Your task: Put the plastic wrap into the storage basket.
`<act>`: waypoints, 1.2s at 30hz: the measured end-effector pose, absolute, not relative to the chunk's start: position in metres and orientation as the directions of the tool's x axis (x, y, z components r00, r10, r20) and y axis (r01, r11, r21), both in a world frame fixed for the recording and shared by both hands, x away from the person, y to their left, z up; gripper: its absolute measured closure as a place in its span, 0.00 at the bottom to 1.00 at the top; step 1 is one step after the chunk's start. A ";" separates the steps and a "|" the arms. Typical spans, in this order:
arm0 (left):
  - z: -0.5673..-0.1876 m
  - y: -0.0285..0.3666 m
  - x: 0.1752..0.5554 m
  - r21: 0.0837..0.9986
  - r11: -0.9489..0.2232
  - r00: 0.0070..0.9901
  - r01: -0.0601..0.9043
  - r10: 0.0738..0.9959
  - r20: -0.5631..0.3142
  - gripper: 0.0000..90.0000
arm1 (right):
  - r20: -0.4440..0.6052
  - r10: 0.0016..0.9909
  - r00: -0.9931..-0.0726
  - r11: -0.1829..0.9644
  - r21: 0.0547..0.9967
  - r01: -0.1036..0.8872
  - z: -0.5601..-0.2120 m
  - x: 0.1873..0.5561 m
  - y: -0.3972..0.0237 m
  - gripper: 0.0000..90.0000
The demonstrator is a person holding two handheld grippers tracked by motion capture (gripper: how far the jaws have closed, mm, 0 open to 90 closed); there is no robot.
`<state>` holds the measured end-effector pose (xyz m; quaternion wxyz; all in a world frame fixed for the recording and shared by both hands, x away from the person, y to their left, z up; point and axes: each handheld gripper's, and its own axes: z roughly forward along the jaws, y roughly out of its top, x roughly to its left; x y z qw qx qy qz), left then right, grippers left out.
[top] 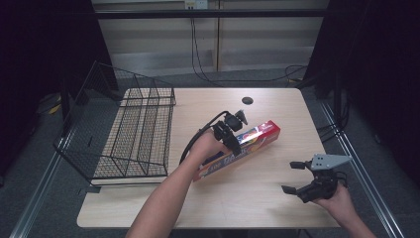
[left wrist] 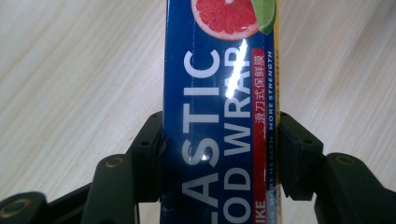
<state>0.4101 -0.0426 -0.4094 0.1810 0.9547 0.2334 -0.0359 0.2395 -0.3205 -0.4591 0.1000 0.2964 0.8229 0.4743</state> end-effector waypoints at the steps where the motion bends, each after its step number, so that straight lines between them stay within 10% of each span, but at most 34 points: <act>1: -0.406 -0.041 0.411 0.331 -0.820 0.884 0.467 0.441 -0.155 0.49 | 0.118 0.580 -0.806 0.376 0.839 0.393 -0.459 0.240 -0.321 0.06; 36: -0.319 0.023 0.420 0.356 -0.726 0.802 0.589 0.581 -0.142 0.49 | 0.120 0.578 -0.807 0.366 0.846 0.388 -0.459 0.241 -0.319 0.05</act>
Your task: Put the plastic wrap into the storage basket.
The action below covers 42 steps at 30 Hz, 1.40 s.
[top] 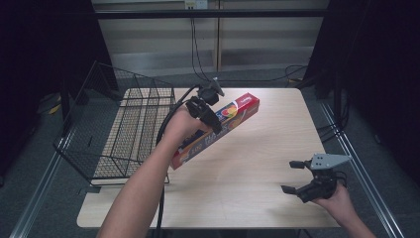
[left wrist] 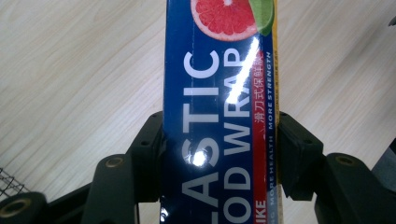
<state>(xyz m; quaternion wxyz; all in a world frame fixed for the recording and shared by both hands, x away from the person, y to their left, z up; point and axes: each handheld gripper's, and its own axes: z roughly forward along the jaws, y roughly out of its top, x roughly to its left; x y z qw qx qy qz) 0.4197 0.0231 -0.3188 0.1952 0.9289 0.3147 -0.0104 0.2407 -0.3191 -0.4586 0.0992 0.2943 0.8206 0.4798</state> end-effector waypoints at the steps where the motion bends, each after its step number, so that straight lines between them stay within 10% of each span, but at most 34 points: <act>1: -0.318 0.025 0.419 0.361 -0.720 0.798 0.592 0.585 -0.142 0.49 | 0.117 0.578 -0.808 0.368 0.846 0.386 -0.459 0.241 -0.319 0.05; 42: -0.260 0.096 0.412 0.371 -0.591 0.674 0.717 0.723 -0.151 0.50 | 0.130 0.544 -0.829 0.378 0.844 0.381 -0.459 0.253 -0.305 0.05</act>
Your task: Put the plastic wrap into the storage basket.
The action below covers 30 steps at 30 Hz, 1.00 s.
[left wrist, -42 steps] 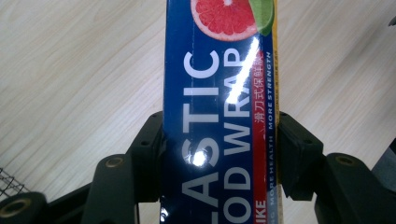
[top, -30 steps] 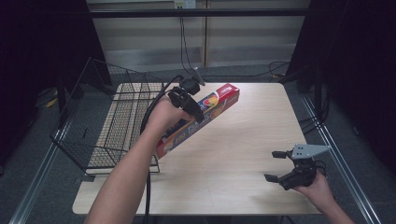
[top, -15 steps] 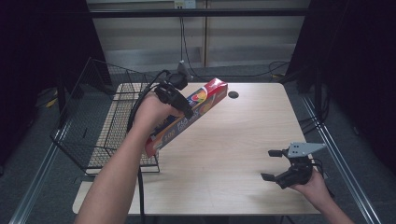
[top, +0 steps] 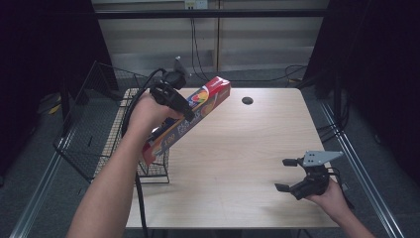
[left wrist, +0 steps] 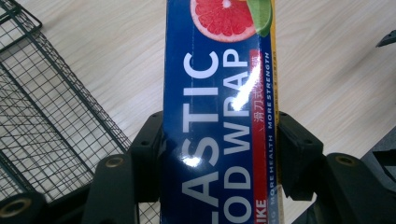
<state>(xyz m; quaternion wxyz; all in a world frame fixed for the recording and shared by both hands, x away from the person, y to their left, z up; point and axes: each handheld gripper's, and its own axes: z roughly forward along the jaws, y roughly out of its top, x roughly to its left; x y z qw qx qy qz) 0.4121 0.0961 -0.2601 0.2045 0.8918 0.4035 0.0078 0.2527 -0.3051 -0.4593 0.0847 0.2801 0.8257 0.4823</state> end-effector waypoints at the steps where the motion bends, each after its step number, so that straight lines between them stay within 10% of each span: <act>1: -0.259 0.098 0.412 0.369 -0.588 0.671 0.720 0.726 -0.150 0.49 | 0.129 0.545 -0.829 0.378 0.844 0.380 -0.459 0.253 -0.305 0.05; 30: -0.232 0.144 0.408 0.383 -0.494 0.573 0.781 0.810 -0.123 0.50 | 0.129 0.549 -0.826 0.376 0.844 0.382 -0.459 0.251 -0.305 0.05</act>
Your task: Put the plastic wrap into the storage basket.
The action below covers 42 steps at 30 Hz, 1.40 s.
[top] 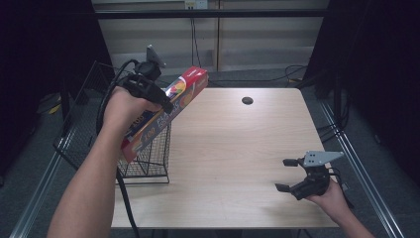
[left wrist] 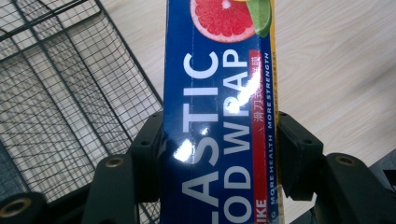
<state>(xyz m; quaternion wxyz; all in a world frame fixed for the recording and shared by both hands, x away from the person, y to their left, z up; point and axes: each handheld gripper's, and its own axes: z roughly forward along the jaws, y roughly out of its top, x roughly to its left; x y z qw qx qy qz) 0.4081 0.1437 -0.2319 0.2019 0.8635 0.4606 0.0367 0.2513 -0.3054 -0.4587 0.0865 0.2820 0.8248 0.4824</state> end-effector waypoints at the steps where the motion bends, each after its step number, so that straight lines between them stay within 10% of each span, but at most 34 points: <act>1: -0.231 0.145 0.408 0.382 -0.492 0.571 0.783 0.812 -0.124 0.49 | 0.130 0.549 -0.826 0.375 0.845 0.382 -0.459 0.251 -0.306 0.05; 42: -0.218 0.245 0.396 0.421 -0.232 0.275 0.877 0.960 -0.046 0.49 | 0.133 0.553 -0.822 0.373 0.843 0.388 -0.459 0.248 -0.306 0.05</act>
